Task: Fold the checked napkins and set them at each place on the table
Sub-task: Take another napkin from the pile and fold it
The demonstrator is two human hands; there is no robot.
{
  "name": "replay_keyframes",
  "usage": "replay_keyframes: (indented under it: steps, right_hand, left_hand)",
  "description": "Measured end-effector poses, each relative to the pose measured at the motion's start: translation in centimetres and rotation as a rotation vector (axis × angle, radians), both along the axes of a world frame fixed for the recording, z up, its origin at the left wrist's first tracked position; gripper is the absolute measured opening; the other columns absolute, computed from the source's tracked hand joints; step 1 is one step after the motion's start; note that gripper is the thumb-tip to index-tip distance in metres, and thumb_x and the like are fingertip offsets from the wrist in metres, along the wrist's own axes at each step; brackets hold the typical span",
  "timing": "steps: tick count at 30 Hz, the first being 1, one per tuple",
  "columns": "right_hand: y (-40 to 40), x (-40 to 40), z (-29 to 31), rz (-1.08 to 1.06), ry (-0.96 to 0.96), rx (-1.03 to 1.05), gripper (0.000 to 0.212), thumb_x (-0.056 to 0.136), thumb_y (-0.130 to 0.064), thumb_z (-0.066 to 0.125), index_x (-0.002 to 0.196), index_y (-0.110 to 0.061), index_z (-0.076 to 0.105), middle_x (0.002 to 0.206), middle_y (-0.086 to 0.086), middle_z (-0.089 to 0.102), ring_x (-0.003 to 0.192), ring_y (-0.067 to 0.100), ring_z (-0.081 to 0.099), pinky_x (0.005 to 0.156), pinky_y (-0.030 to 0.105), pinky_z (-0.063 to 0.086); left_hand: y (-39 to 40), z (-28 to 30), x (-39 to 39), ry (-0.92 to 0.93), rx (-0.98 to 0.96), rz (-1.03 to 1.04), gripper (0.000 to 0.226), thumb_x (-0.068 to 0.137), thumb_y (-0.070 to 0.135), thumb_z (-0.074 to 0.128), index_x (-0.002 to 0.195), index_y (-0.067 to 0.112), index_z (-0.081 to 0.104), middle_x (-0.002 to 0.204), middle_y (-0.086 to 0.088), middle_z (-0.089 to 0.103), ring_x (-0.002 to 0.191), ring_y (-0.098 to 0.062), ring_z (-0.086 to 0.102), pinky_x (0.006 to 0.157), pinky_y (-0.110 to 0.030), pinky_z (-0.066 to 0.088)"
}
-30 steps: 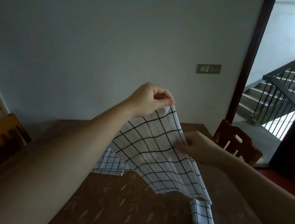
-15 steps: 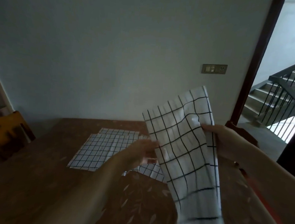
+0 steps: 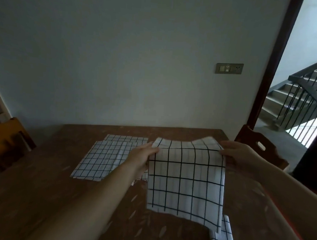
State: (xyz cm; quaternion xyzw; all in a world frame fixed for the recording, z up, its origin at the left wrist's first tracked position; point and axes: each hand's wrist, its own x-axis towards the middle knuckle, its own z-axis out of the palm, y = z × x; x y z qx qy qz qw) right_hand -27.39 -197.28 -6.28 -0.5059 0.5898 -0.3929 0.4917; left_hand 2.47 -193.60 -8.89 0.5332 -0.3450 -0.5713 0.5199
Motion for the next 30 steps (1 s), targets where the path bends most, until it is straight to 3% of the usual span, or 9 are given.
replay_keyframes:
  steps: [3, 8, 14, 16, 19, 22, 25, 28, 30]
  right_hand:
    - [0.1, 0.2, -0.5, -0.082, 0.197, -0.136, 0.053, 0.084, -0.008, 0.071, 0.133, -0.015, 0.052, 0.112, 0.012, 0.063, 0.086, 0.022, 0.066, 0.071, 0.032, 0.057]
    - [-0.1, 0.2, -0.8, -0.110, 0.100, -0.148, 0.072, 0.077, 0.000, 0.076, 0.138, -0.015, 0.043, 0.110, 0.007, 0.065, 0.088, 0.021, 0.066, 0.067, 0.031, 0.053]
    - [-0.3, -0.1, -0.2, -0.106, -0.014, -0.152, 0.029, 0.078, 0.004, 0.072, 0.098, -0.017, 0.068, 0.110, 0.007, 0.070, 0.096, 0.028, 0.068, 0.086, 0.045, 0.057]
    - [-0.5, -0.1, 0.5, -0.101, -0.064, -0.104, 0.027, 0.081, 0.002, 0.069, 0.102, -0.015, 0.068, 0.110, 0.007, 0.071, 0.099, 0.028, 0.067, 0.083, 0.046, 0.057]
    - [-0.1, -0.2, 1.5, 0.005, -0.141, -0.044, 0.049, 0.083, -0.001, 0.070, 0.124, -0.022, 0.054, 0.112, 0.003, 0.064, 0.103, 0.027, 0.062, 0.082, 0.055, 0.055]
    - [0.8, -0.1, 1.6, 0.189, 0.002, -0.083, 0.075, 0.077, 0.009, 0.072, 0.132, -0.033, 0.041, 0.113, 0.001, 0.060, 0.106, 0.028, 0.061, 0.089, 0.059, 0.050]
    - [1.6, 0.2, 1.6, 0.221, 0.299, -0.305, 0.062, 0.073, 0.006, 0.076, 0.122, -0.026, 0.054, 0.104, -0.005, 0.063, 0.101, 0.017, 0.063, 0.077, 0.039, 0.058]
    - [2.1, 0.4, 2.2, 0.193, 0.581, -0.519, 0.028, 0.077, -0.010, 0.078, 0.092, -0.031, 0.067, 0.086, -0.015, 0.066, 0.082, 0.003, 0.066, 0.062, 0.011, 0.047]
    - [2.3, 0.4, 2.6, 0.179, 0.701, -0.594, 0.017, 0.078, -0.016, 0.077, 0.089, -0.028, 0.073, 0.079, -0.018, 0.065, 0.072, 0.000, 0.063, 0.054, 0.005, 0.043]
  left_hand:
    - [-0.4, -0.2, -0.1, -0.011, -0.018, 0.017, 0.072, 0.082, 0.011, 0.072, 0.146, 0.006, 0.037, 0.138, -0.022, 0.051, 0.114, -0.032, 0.060, 0.079, -0.036, 0.057]
    - [-0.6, -0.4, -0.1, -0.057, -0.028, 0.034, 0.098, 0.064, 0.004, 0.083, 0.147, 0.026, 0.035, 0.145, -0.014, 0.046, 0.128, -0.034, 0.050, 0.110, -0.052, 0.037]
    - [-0.7, 0.3, 0.1, -0.217, -0.093, 0.129, 0.094, 0.073, 0.006, 0.080, 0.149, 0.032, 0.031, 0.140, -0.011, 0.051, 0.132, -0.027, 0.046, 0.112, -0.046, 0.033]
    - [-0.5, 1.0, -0.1, -0.235, -0.152, 0.114, 0.083, 0.076, 0.004, 0.078, 0.145, 0.031, 0.040, 0.141, -0.006, 0.051, 0.132, -0.024, 0.045, 0.104, -0.039, 0.034]
    - [-0.2, 2.1, -0.3, -0.225, -0.211, 0.117, 0.063, 0.078, 0.001, 0.074, 0.133, 0.027, 0.056, 0.137, -0.002, 0.057, 0.126, -0.017, 0.049, 0.099, -0.035, 0.033]
    - [0.1, 2.8, -0.3, -0.225, -0.207, 0.135, 0.052, 0.077, 0.002, 0.074, 0.121, 0.029, 0.064, 0.125, 0.005, 0.063, 0.112, -0.010, 0.053, 0.102, -0.037, 0.033]
    - [0.3, 3.0, 0.0, -0.231, -0.195, 0.148, 0.042, 0.077, 0.003, 0.075, 0.112, 0.026, 0.069, 0.114, 0.006, 0.067, 0.104, -0.007, 0.057, 0.099, -0.033, 0.036]
    - [0.5, 3.2, 0.4, -0.309, -0.196, 0.136, 0.028, 0.078, 0.003, 0.075, 0.097, 0.024, 0.072, 0.101, 0.004, 0.072, 0.101, -0.009, 0.063, 0.101, -0.035, 0.042]
    - [0.6, 3.5, 0.6, -0.389, -0.225, 0.102, 0.022, 0.078, 0.003, 0.075, 0.089, 0.023, 0.073, 0.094, 0.005, 0.073, 0.096, -0.007, 0.065, 0.100, -0.033, 0.044]
